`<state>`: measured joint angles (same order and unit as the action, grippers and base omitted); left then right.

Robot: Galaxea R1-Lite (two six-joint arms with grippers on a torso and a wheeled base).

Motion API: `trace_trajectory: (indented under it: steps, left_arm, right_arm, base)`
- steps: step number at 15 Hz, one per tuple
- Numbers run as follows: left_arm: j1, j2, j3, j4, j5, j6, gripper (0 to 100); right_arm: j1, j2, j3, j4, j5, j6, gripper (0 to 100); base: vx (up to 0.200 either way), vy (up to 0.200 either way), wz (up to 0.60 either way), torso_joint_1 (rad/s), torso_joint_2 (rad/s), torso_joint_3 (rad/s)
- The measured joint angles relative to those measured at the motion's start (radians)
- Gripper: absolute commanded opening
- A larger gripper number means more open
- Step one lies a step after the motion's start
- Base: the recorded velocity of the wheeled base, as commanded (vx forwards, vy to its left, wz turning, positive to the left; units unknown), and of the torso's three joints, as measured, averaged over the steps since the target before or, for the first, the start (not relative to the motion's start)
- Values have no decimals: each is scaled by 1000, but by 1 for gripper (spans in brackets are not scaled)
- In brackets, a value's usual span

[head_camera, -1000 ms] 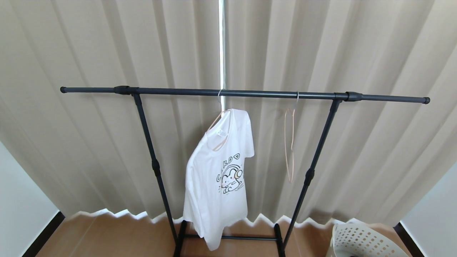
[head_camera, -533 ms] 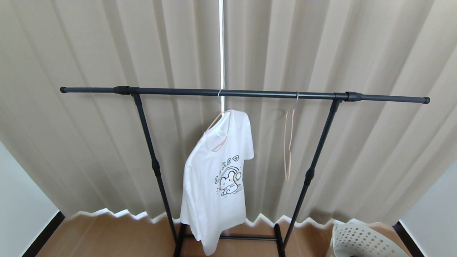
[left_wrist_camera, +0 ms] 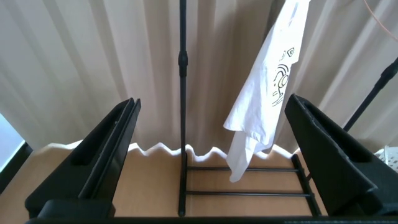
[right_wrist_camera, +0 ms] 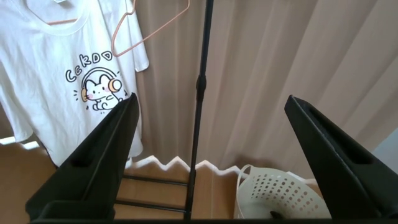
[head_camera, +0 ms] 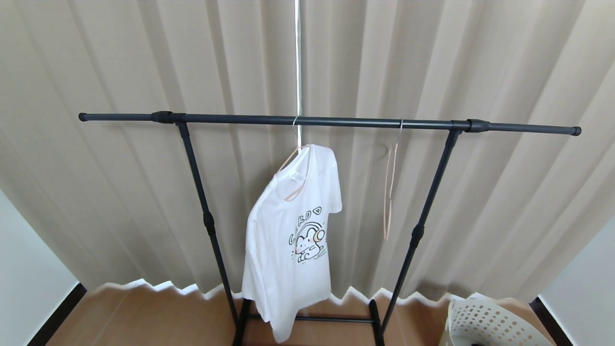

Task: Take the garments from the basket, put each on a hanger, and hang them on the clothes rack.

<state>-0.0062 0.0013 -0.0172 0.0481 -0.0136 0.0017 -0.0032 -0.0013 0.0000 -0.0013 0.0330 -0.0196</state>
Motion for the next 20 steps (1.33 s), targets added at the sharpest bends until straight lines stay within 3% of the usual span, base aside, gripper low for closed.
trace_trajectory:
  steps: [12, 20]
  left_arm:
    - [0, 0, 0, 0, 0, 0, 100]
    - [0, 0, 0, 0, 0, -1, 100]
  right_arm:
    - [0, 0, 0, -1, 0, 1, 100]
    - [0, 0, 0, -1, 0, 2, 100]
  base:
    - [0, 0, 0, -154, 365, 207]
    - [0, 0, 0, -208, 535, 319]
